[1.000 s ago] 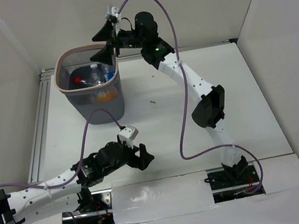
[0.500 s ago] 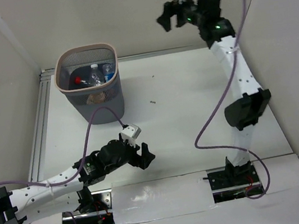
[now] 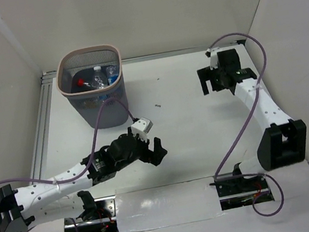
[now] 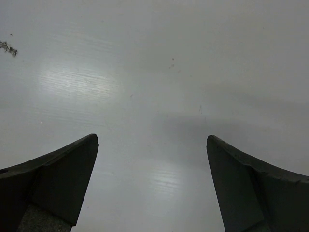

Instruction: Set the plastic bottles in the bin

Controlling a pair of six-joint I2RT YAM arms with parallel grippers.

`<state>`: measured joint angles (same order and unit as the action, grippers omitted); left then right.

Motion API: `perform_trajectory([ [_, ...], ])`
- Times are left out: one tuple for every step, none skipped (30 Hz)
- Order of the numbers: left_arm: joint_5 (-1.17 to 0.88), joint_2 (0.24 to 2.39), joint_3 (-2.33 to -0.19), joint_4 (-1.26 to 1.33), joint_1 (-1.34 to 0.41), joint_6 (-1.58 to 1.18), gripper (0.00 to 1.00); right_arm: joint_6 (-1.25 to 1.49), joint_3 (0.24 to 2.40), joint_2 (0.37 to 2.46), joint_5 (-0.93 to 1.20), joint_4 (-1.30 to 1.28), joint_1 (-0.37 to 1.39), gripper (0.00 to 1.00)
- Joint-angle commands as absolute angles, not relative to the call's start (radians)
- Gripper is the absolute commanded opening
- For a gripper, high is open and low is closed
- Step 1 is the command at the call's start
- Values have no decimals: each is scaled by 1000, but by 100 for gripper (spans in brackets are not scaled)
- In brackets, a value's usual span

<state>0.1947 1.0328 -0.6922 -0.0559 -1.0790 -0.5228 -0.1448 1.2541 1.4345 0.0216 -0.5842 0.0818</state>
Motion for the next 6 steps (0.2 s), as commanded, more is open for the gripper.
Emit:
perform_trajectory([
  [262,1034,-761,-70,-1085,-499,100,-123,1192,1263,15,-486,55,100],
  [262,1034,-761,-71,-1074,-488,100,-123,1178,1244,15,-476,55,100],
  [271,1025,-770,-80,-1074,-479,100,-123,1166,1227,15,-460,43,100],
  [272,1025,-770,-89,-1074,-479,100,-123,1154,1195,26,-460,34,100],
  [272,1025,-779,-89,-1074,-479,100,-123,1143,1181,46,-451,34,100],
  [272,1025,-779,-100,-1074,-479,100,-123,1128,1171,60,-451,25,100],
])
